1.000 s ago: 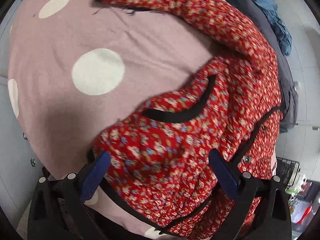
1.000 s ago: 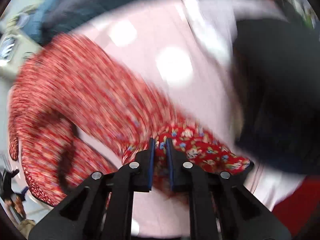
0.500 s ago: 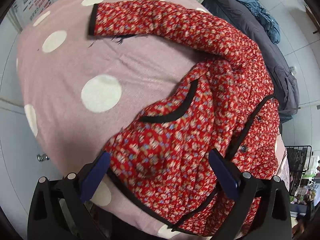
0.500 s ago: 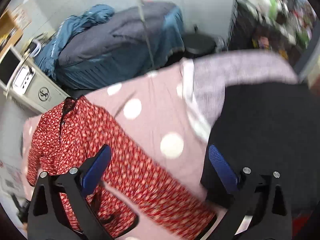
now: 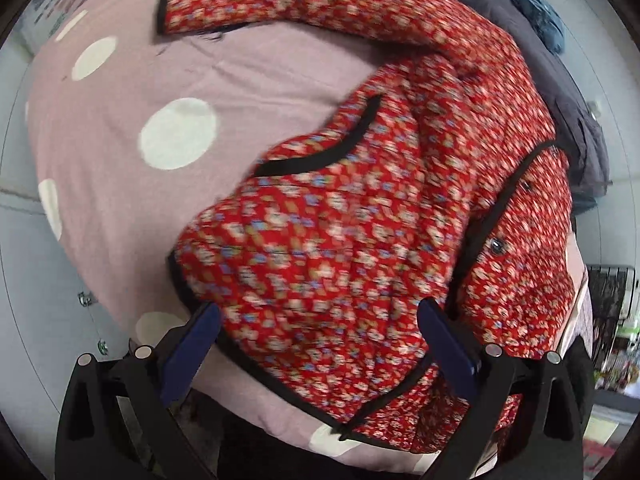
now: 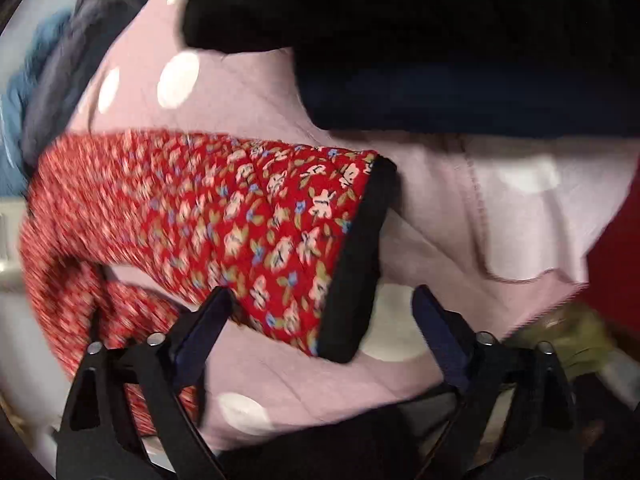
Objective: Fold large clothes
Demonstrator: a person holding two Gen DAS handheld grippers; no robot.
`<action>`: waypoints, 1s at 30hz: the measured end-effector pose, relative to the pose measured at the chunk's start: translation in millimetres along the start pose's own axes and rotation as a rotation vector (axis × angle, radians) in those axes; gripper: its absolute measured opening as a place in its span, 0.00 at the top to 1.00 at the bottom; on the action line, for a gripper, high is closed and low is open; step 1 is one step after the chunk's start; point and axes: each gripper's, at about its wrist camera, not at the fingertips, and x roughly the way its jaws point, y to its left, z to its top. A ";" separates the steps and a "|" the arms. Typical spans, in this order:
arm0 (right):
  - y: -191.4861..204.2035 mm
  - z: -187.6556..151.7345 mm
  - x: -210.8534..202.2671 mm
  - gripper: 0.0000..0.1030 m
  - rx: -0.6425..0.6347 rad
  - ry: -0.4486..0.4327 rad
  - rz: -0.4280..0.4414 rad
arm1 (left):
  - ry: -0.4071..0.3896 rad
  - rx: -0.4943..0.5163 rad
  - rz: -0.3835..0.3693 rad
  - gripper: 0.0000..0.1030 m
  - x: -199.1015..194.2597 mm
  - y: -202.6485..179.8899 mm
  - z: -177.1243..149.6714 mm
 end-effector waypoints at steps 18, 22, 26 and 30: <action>242.8 28.9 -282.1 0.94 -0.951 -0.972 0.026 | -0.060 0.001 -0.024 0.06 -23.0 -2.7 -11.3; 229.2 110.5 -261.6 0.94 -0.845 -0.887 -0.105 | -0.064 -0.110 -0.024 0.06 -22.6 28.9 -25.7; 184.9 180.5 -154.1 0.93 -0.619 -0.515 -0.186 | -0.062 -0.177 -0.005 0.06 -21.5 50.9 -39.8; 152.4 188.0 -88.2 0.65 -0.445 -0.295 -0.153 | -0.054 -0.174 0.032 0.06 -22.7 57.4 -48.0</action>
